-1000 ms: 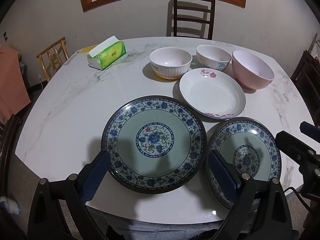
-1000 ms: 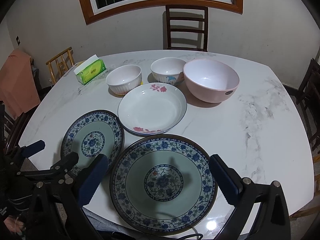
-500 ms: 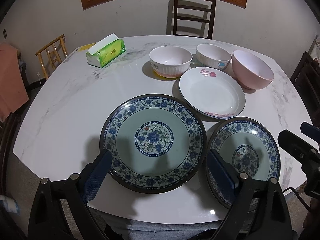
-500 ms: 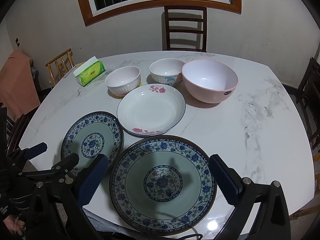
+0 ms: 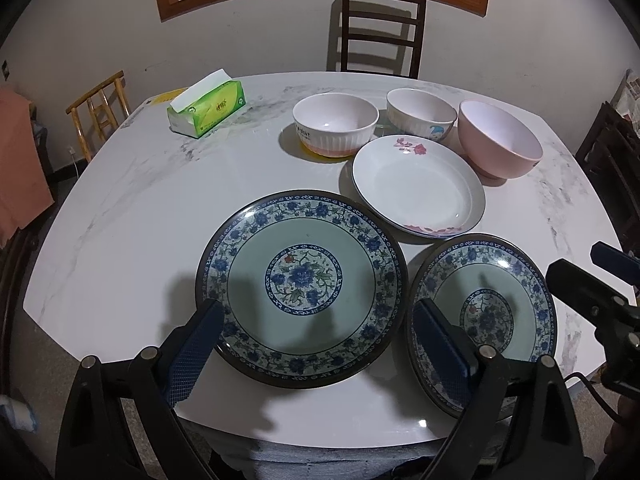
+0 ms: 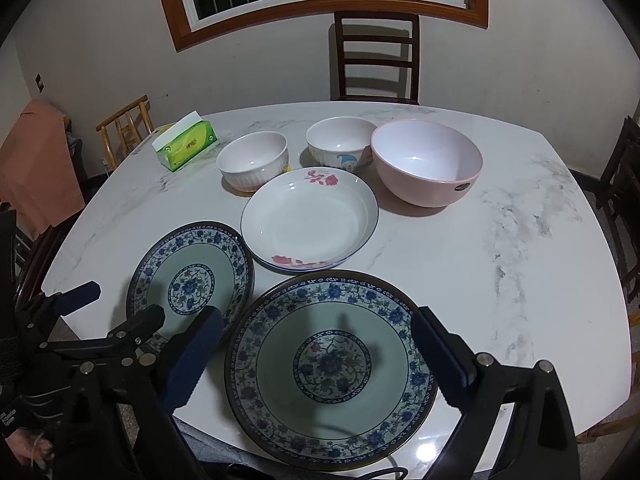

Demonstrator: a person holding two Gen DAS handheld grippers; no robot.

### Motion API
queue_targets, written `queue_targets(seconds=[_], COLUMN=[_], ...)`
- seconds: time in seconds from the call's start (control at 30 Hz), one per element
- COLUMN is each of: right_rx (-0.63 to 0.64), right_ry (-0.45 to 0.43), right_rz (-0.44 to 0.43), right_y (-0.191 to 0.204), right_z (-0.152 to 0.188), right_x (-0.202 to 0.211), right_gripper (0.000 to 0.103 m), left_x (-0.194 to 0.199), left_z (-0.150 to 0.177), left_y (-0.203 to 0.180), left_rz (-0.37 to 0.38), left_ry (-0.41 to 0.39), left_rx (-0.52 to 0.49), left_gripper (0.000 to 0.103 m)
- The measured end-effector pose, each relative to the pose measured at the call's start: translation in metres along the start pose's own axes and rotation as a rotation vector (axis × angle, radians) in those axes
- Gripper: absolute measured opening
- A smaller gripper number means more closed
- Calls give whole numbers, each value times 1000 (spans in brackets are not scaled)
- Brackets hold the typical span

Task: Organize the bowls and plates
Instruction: 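Grasp one blue-and-white plate rim with left tool while right tool grasps the other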

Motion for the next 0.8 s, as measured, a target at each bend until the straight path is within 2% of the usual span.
queue_targets(seconds=[0.1,0.33,0.43,0.6,0.73,0.8], right_rx=[4,8,11,14,14,16], right_ry=[1,16,25,33,47,56], right_rz=[-7,-44,-75,-134,-180,-219], right_y=[2,7,10,14,20,24], right_z=[0,1,0,-5,-10,-13], right_x=[0,-3,-5,-11,-18,-23], right_gripper=[93,80,76,70,64,63], left_x=[1,2,3,4,4,3], left_z=[-1,-2,-3,-9,-14,-15], left_y=[1,3,7,29,53,65], left_rz=[2,8,33,89,148,155], left_ry=[-2,-4,-2,4,18,23], left_rx=[-2,-1,10,58,134,156], left_gripper=[93,93,93,80,74,71])
Point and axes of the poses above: each gripper's, at about its wrist camera, not at the fingertips, and x roughly against the way its jaws point, y to its left, z to its underside, the point moved 4 cm from there along -x, roughly the way its jaws point, and after that the axes turned 9 degrees about z, right-handed, at the moved point
